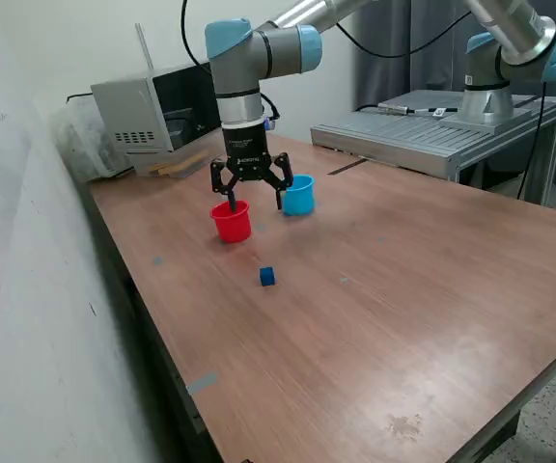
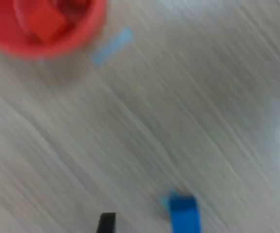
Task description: Place red objects in the red bin, and blue objects in the blue bin.
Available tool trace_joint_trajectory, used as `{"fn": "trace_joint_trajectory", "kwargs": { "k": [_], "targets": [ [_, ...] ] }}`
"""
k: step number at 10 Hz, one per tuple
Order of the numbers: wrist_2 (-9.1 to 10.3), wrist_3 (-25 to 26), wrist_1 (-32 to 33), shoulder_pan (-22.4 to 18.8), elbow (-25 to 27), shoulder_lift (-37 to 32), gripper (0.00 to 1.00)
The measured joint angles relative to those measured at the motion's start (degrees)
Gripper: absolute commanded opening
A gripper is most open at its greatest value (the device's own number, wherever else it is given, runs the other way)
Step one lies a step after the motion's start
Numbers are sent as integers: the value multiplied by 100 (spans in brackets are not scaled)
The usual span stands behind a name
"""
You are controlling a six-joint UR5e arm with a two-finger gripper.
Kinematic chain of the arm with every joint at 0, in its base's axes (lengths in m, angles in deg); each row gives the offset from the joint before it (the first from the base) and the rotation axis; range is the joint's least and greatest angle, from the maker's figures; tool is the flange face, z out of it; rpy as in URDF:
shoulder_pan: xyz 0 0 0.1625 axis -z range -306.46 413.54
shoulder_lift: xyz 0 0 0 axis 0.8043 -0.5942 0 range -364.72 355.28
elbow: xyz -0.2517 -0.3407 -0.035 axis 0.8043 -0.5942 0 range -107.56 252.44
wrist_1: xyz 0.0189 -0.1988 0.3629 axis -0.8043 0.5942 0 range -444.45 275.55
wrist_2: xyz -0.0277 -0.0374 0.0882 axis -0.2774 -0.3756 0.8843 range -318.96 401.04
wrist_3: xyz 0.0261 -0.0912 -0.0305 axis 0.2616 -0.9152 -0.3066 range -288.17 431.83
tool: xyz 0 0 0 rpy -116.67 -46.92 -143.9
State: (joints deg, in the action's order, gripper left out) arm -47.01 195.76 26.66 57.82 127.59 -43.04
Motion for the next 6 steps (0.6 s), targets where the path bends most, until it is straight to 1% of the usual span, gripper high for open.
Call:
{"fn": "trace_joint_trajectory", "kwargs": {
  "k": [1,3,4,6],
  "targets": [
    [121,-342,1,-94,2,-3,100],
    [273,-1048,-1,-214,4,-3,100],
    [353,-1317,-2,-245,4,1,100],
    [516,-1641,0,-277,-32,84,100]
  ]
}}
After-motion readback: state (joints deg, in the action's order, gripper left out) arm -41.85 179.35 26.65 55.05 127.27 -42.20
